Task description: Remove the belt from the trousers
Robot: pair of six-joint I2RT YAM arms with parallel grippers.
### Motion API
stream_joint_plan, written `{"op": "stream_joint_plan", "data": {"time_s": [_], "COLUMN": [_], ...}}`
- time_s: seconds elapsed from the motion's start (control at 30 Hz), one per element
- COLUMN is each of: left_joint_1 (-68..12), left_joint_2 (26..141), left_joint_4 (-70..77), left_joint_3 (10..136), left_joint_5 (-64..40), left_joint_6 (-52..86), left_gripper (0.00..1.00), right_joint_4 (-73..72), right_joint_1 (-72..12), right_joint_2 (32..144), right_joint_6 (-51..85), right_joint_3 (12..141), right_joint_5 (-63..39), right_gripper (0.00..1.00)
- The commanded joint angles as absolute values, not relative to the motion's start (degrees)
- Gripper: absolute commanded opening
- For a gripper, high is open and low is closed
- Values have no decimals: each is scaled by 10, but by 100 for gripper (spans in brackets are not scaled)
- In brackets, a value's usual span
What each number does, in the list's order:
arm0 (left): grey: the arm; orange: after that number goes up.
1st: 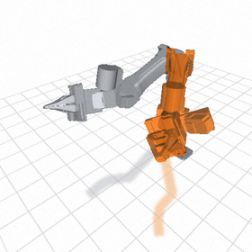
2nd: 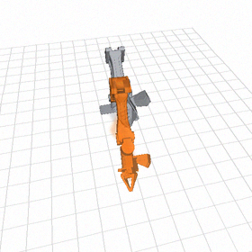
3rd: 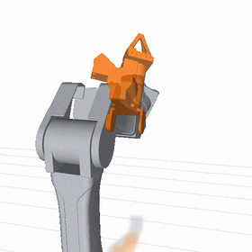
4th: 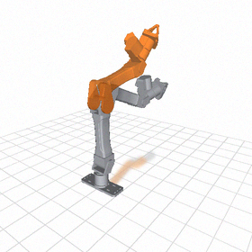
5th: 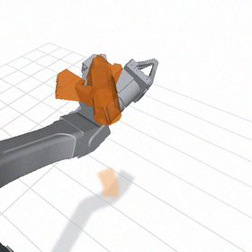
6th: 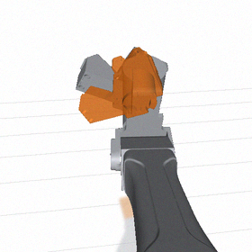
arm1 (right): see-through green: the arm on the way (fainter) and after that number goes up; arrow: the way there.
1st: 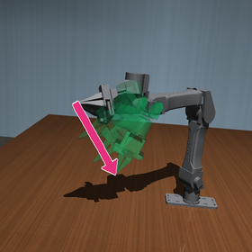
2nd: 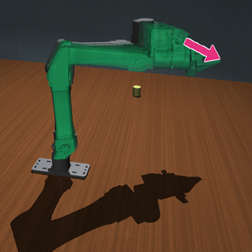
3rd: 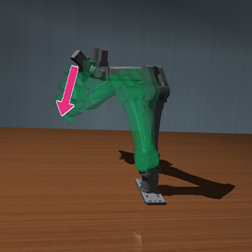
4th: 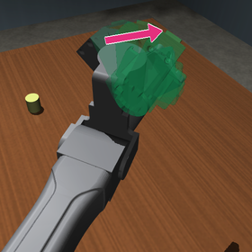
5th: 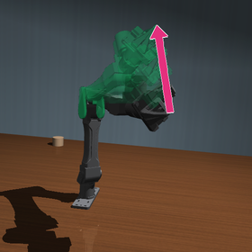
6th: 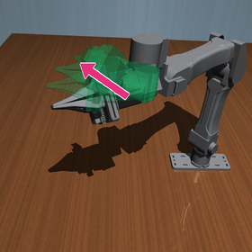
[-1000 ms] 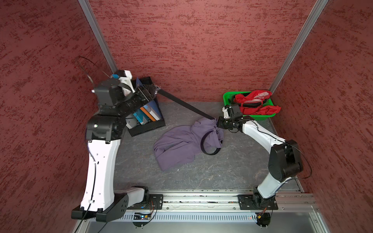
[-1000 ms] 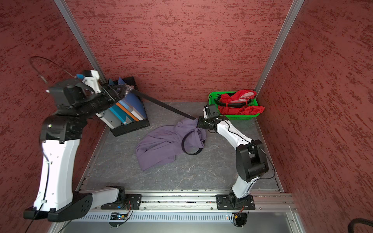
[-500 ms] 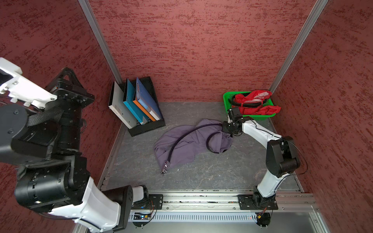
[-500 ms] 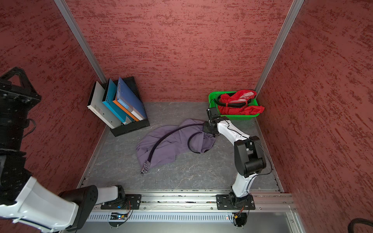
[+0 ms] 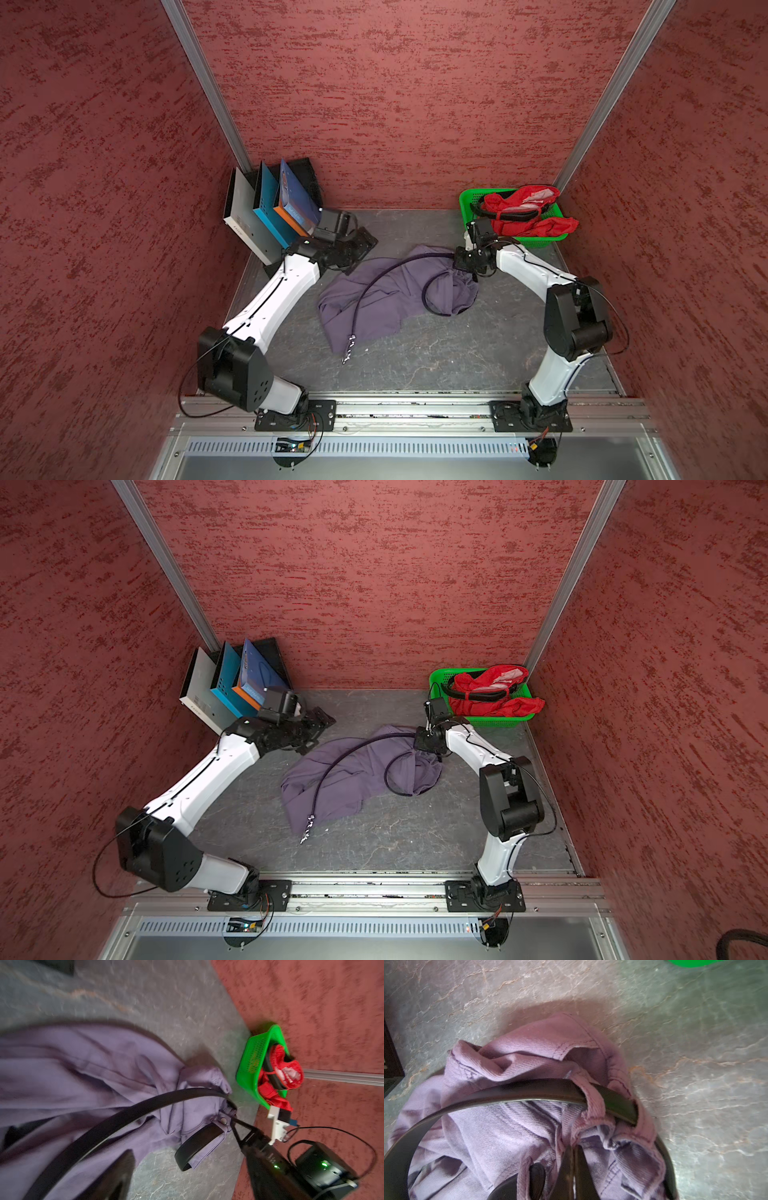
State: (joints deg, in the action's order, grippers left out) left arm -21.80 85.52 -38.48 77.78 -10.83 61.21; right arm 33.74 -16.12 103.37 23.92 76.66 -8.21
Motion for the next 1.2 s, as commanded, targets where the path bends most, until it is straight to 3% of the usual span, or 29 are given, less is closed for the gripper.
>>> {"op": "stream_joint_plan", "data": {"time_s": [0.0, 0.23, 0.43, 0.63, 0.77, 0.93, 1.0, 1.17], "left_joint_1": [-257, -347, -382, -418, -421, -422, -417, -405], "left_joint_2": [876, 1019, 1158, 1204, 1189, 1193, 1198, 1218], "left_joint_4": [-313, -405, -453, -476, -438, -381, -368, -368], "left_joint_3": [847, 1010, 1115, 1135, 1083, 1043, 1039, 1059], "left_joint_5": [-68, 23, 29, 86, 110, 143, 156, 175], "left_joint_6": [745, 817, 885, 960, 999, 1029, 1033, 1028], "left_gripper": [98, 100, 100, 100, 89, 56, 54, 64], "right_joint_4": [335, 331, 310, 302, 294, 287, 285, 286], "right_joint_1": [-172, -174, -175, -175, -175, -175, -176, -176], "right_joint_2": [1048, 1035, 1014, 991, 975, 963, 958, 940], "right_joint_6": [217, 202, 214, 221, 222, 229, 232, 232], "right_joint_3": [767, 741, 703, 687, 681, 672, 668, 657], "right_joint_5": [-108, -111, -124, -132, -151, -172, -179, -181], "right_gripper": [0, 0, 0, 0, 0, 0, 0, 0]}}
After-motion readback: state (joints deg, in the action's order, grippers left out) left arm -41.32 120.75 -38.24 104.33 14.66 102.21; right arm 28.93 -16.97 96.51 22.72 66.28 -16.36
